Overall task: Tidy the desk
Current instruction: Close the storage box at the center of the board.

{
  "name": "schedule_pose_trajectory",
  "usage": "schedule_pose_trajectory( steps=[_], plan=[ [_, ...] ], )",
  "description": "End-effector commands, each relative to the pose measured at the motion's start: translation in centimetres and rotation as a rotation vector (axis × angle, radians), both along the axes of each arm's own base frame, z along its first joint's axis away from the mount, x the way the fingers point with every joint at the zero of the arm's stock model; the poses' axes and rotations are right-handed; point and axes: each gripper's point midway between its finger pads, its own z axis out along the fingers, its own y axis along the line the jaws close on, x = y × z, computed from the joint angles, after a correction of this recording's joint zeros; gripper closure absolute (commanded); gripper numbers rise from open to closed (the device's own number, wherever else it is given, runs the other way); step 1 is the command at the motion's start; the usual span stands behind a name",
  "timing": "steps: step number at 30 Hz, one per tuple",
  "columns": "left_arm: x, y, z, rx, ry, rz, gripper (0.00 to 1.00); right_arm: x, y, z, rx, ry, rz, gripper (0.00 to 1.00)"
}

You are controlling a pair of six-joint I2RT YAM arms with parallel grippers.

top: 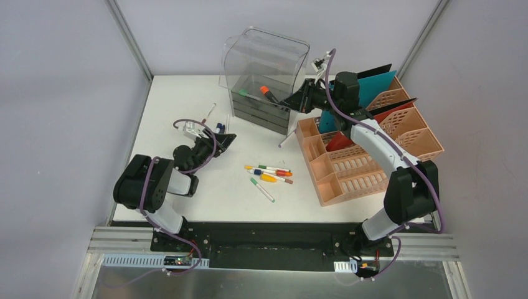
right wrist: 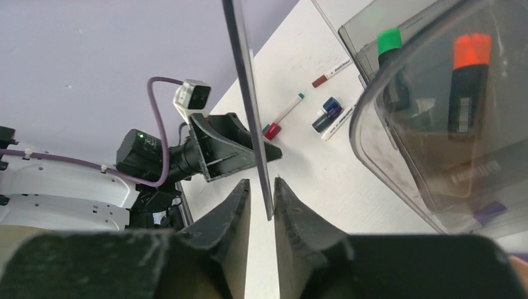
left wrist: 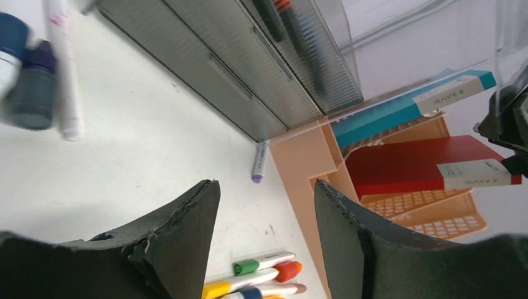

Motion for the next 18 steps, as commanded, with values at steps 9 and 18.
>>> schedule_pose_trajectory(
  steps=[9,18],
  plan=[
    [-2.9,5.0,3.3,0.333,-0.104,0.101,0.19,-2.9,-3.1,-2.2,-0.229,-0.088,-0.004,0.31],
    [-5.6,4.7,6.9,0.271,-0.199,0.099,0.01,-6.7,-5.6,-3.8,-0.383,-0.162,0.094,0.20]
  ],
)
